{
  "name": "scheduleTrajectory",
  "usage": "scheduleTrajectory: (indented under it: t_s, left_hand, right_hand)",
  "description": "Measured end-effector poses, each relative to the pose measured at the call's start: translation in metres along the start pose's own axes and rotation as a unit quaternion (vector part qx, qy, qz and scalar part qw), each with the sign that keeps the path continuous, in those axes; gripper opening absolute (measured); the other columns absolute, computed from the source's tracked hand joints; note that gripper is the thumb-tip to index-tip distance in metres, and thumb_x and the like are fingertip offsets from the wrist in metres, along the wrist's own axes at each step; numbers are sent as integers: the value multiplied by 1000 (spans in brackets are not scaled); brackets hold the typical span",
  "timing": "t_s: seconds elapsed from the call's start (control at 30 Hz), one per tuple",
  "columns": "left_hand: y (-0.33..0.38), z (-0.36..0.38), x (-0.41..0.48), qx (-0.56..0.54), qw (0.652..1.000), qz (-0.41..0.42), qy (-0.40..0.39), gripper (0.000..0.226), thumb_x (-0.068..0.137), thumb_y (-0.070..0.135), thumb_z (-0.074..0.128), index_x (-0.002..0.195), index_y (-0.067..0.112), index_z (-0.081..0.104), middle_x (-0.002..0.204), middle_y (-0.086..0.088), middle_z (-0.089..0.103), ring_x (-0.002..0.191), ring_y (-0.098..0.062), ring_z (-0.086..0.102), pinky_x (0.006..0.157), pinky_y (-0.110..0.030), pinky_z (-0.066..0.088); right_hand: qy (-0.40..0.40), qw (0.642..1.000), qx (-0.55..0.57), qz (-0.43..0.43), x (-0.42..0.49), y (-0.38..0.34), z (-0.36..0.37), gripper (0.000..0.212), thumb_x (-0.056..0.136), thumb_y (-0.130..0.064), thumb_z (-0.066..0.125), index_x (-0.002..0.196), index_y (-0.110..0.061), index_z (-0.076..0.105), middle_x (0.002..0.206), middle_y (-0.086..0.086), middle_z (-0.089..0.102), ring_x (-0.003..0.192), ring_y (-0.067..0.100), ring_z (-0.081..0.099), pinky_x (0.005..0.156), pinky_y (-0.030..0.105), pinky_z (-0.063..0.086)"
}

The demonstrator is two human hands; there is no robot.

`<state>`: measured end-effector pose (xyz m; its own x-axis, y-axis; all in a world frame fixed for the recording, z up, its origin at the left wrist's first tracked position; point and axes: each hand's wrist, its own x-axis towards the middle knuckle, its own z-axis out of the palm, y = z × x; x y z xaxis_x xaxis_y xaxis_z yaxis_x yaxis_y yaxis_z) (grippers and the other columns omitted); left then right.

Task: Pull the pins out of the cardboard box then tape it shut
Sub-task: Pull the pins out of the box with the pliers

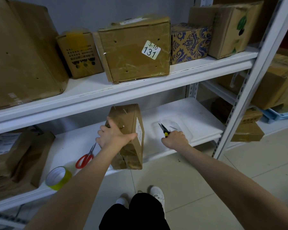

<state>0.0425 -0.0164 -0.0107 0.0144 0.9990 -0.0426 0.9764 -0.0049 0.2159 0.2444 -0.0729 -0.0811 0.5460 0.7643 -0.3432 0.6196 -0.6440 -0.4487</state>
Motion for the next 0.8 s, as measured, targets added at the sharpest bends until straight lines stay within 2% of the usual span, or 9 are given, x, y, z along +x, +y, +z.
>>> scheduleTrajectory:
  t_s: [0.1, 0.17, 0.23, 0.33, 0.43, 0.5, 0.63, 0.73, 0.8]
  left_hand:
    - [1, -1, -1, -4, 1000, -1, 3, 123, 58, 80, 63, 148, 21, 4, 146, -19, 29, 133, -38, 33, 102, -48, 36]
    - [1, -2, -3, -18, 1000, -6, 0, 125, 57, 82, 62, 149, 21, 2, 147, -20, 27, 134, -38, 30, 103, -49, 35]
    - [0, -5, -4, -41, 999, -14, -14, 128, 55, 84, 60, 149, 22, 0, 149, -20, 24, 136, -38, 27, 104, -50, 33]
    - [-4, -12, -4, -78, 995, -28, -48, 132, 53, 84, 62, 149, 25, -5, 151, -19, 20, 139, -39, 24, 106, -53, 33]
    - [-14, -16, -6, -84, 993, -42, -67, 136, 51, 80, 68, 149, 27, -10, 152, -18, 17, 140, -39, 21, 106, -53, 31]
    - [-21, -16, -10, -106, 990, -46, -79, 139, 49, 76, 73, 148, 29, -11, 151, -18, 19, 139, -39, 22, 107, -53, 32]
    - [-29, -13, -17, -144, 986, -38, -70, 136, 51, 66, 80, 148, 28, -7, 146, -17, 33, 136, -38, 30, 104, -50, 37]
    - [-38, -11, -15, -192, 978, -36, -72, 128, 52, 62, 82, 147, 27, 3, 142, -13, 41, 130, -38, 40, 101, -50, 42]
    - [-44, -10, -16, -207, 975, -23, -76, 116, 56, 60, 82, 142, 23, 14, 136, -8, 48, 122, -35, 49, 95, -45, 48]
  right_hand:
    - [-55, 995, 69, -37, -6, -12, 0, 33, 79, -36, 47, 95, -7, 50, 98, 10, 54, 87, 27, 52, 65, 28, 40]
    - [-90, 987, 125, -51, -13, -21, -2, 21, 81, -30, 49, 84, -10, 46, 84, 8, 50, 70, 25, 48, 56, 26, 33]
    - [-126, 977, 162, -62, -22, -29, -7, 18, 83, -26, 50, 78, -11, 42, 71, 4, 44, 61, 21, 42, 55, 26, 30]
    - [-167, 961, 207, -69, -31, -39, -11, 20, 88, -27, 50, 95, -9, 45, 78, 3, 42, 79, 23, 48, 68, 31, 35]
    - [-187, 953, 226, -74, -38, -47, -12, 26, 88, -28, 50, 104, -9, 43, 84, 4, 43, 87, 23, 50, 65, 30, 35]
    - [-196, 950, 231, -75, -42, -52, -10, 25, 87, -29, 50, 102, -10, 44, 86, 4, 43, 86, 23, 51, 67, 30, 38]
    - [-209, 945, 240, -78, -51, -60, -9, 13, 86, -27, 50, 84, -15, 44, 81, 5, 41, 81, 25, 48, 75, 33, 39]
    - [-214, 940, 251, -86, -58, -66, -6, 16, 85, -27, 48, 92, -13, 47, 81, 5, 43, 82, 25, 48, 77, 35, 40]
    - [-211, 938, 259, -90, -62, -69, -5, 15, 85, -27, 48, 90, -13, 47, 82, 5, 45, 83, 25, 48, 76, 36, 39]
